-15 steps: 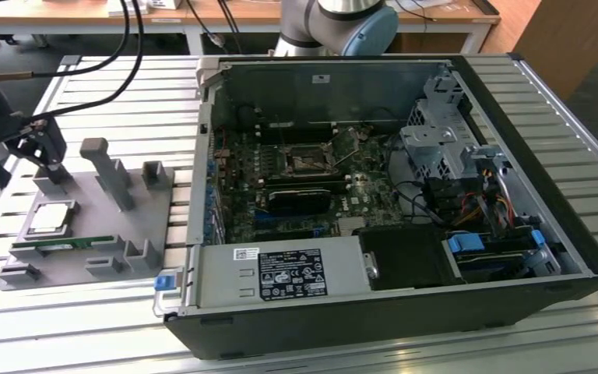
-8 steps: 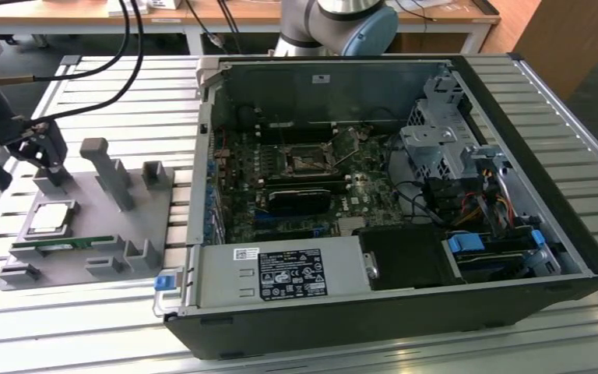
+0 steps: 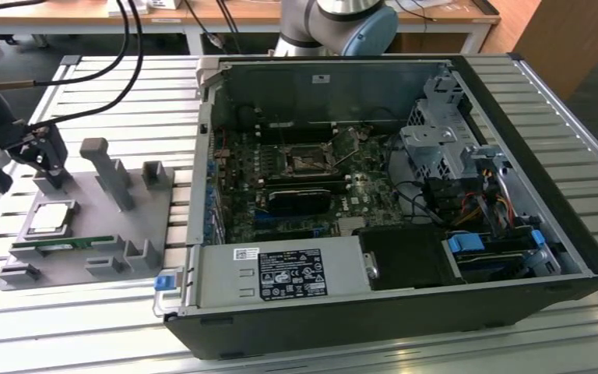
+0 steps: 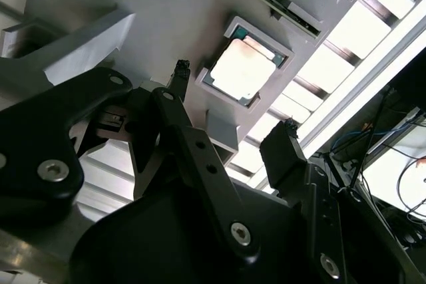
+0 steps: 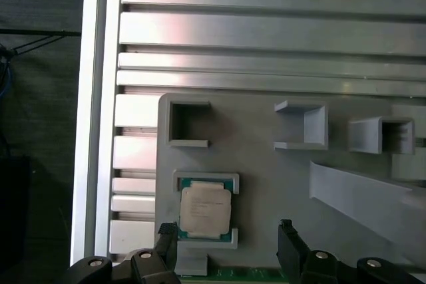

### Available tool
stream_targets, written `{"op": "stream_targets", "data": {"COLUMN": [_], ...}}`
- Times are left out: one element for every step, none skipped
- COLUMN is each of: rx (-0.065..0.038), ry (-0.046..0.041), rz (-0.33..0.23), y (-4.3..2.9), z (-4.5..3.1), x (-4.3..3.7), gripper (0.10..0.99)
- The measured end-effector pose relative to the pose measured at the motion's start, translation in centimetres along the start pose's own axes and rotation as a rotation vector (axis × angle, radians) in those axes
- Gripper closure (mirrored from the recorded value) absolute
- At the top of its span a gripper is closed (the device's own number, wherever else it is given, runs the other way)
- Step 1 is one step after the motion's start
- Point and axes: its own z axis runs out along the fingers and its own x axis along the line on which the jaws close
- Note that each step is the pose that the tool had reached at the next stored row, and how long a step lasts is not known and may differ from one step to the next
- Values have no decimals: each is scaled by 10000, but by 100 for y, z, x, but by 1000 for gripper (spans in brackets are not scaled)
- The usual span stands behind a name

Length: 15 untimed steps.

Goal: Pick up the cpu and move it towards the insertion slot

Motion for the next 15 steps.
{"op": "stream_targets", "data": {"rx": [0,-1,-1,-1,-1,0,0,0,0,0,0,0,0,0,0], "ry": [0,-2,-2,-1,-1,-1,-1,0,-1,0,0,0,0,0,0], "rz": [0,-1,-1,-1,-1,-1,-1,-1,-1,-1,-1,-1,-1,-1,0], "y": [0,-1,-1,-2,-2,-2,-3,-4,-4,-5,-7,-8,-9,-11,-13], "z": [8,17,24,32,41,49,57,66,78,89,101,113,125,138,150], "x": [4,5,8,10,12,14,16,17,20,22,24,27,30,32,36], "gripper": [380,380,380,380,380,380,380,380,380,380,380,380,380,380,380]}}
